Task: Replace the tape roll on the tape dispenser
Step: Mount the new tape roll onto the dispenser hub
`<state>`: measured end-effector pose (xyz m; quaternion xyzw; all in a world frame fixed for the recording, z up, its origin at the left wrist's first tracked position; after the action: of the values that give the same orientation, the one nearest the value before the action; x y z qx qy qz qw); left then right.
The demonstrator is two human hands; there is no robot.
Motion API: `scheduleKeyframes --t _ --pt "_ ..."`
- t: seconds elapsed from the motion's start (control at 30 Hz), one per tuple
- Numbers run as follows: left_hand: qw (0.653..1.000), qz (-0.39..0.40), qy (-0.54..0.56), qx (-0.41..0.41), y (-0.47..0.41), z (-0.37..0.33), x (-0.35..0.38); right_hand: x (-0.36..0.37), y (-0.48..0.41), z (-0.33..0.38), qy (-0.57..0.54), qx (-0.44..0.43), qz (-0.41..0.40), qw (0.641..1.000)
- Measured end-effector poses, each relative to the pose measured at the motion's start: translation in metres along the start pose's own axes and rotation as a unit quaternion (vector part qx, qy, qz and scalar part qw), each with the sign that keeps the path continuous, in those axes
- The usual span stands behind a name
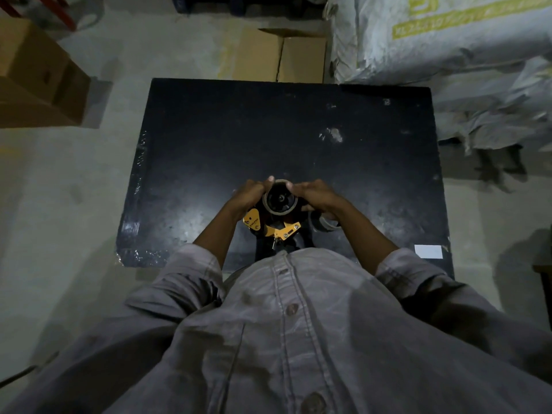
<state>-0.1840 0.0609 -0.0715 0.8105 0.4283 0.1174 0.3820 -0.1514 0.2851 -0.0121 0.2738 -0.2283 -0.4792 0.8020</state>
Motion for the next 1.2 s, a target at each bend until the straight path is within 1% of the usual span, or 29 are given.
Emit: scheduleKeyframes --t 0.03,0.07,0.2,0.37,0.53,0.57,0.67,0.83,1.2 --pt "1.000 0.000 0.012 -0.001 -0.021 0.019 -0.003 -0.001 -0.002 -0.002 0.004 0.001 -0.011 1.000" --pt "1.000 -0.002 0.013 -0.008 -0.025 0.023 -0.001 -0.001 -0.004 -0.003 -0.001 0.002 -0.018 1.000" --pt "0.998 -0.057 -0.035 0.000 0.028 -0.021 0.021 -0.001 -0.011 -0.010 -0.044 0.016 -0.011 0.999" --pt "0.992 -0.097 -0.081 -0.012 0.016 -0.012 0.026 0.002 -0.017 -0.016 -0.109 0.019 -0.023 0.994" --pt "0.966 -0.166 -0.199 -0.017 0.015 -0.016 0.032 -0.002 -0.024 -0.028 -0.137 0.037 -0.033 0.989" --pt "0.966 -0.166 -0.198 -0.016 0.012 -0.014 0.032 -0.002 -0.024 -0.029 -0.139 0.037 -0.034 0.989" --pt "0.978 -0.145 -0.153 -0.003 0.003 -0.003 0.028 -0.002 -0.023 -0.030 -0.148 0.036 -0.037 0.988" --pt "0.988 -0.103 -0.114 -0.021 -0.002 0.003 0.022 0.000 -0.018 -0.026 -0.158 0.043 -0.031 0.986" --pt "0.988 -0.104 -0.115 -0.020 0.000 -0.004 0.023 0.003 -0.021 -0.030 -0.175 0.058 -0.052 0.981"
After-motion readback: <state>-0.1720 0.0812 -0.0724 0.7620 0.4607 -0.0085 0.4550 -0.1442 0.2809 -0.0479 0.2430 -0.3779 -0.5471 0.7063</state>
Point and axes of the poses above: each hand's wrist, its own y-axis away from the middle knuckle, its own x-axis out of the palm, z = x × y, the point moved 6 cm from there along -y, towards the middle knuckle, and after that the axes turned 14 degrees about z, right-handed, at the moved point
